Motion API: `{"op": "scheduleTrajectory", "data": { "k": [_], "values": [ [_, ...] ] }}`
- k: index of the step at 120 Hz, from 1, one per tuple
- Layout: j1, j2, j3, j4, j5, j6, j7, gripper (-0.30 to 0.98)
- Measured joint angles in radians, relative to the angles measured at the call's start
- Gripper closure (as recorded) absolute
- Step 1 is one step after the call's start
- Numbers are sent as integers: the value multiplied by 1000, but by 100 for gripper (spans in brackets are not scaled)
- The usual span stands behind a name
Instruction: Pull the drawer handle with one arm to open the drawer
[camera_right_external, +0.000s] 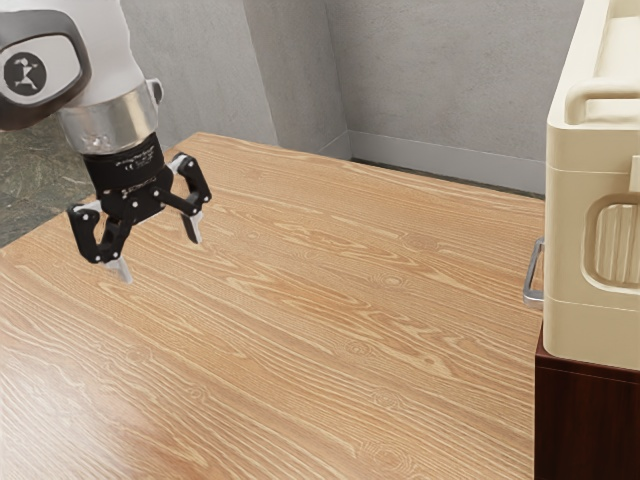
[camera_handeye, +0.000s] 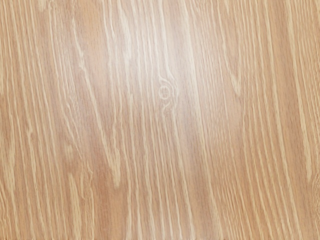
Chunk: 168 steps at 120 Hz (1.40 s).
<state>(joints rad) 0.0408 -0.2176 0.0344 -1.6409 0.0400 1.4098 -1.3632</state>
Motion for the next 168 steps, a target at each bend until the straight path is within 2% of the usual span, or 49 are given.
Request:
{"op": "scheduleTrajectory", "data": {
  "k": [22, 34, 44, 69, 79, 90, 109, 150, 159, 168],
  "values": [
    [-12, -1, 7, -9, -17, 58, -58, 0],
    [-117, 2, 5, -8, -35, 70, -75, 0],
    [-179, 38, -6, -7, -40, 98, -18, 0],
    [-190, 173, -15, 29, -51, 220, 182, 0],
    [-181, 175, -28, 18, -54, 281, 259, 0],
    [-178, 127, -64, -66, -55, 374, 344, 0],
    [-239, 204, -81, -3, -73, 471, 445, 0],
    [-310, 225, -113, -19, -116, 587, 592, 0],
    [-301, 173, -127, -94, -120, 620, 614, 1],
    [-273, 211, -140, -64, -120, 643, 636, 1]
  ]
}}
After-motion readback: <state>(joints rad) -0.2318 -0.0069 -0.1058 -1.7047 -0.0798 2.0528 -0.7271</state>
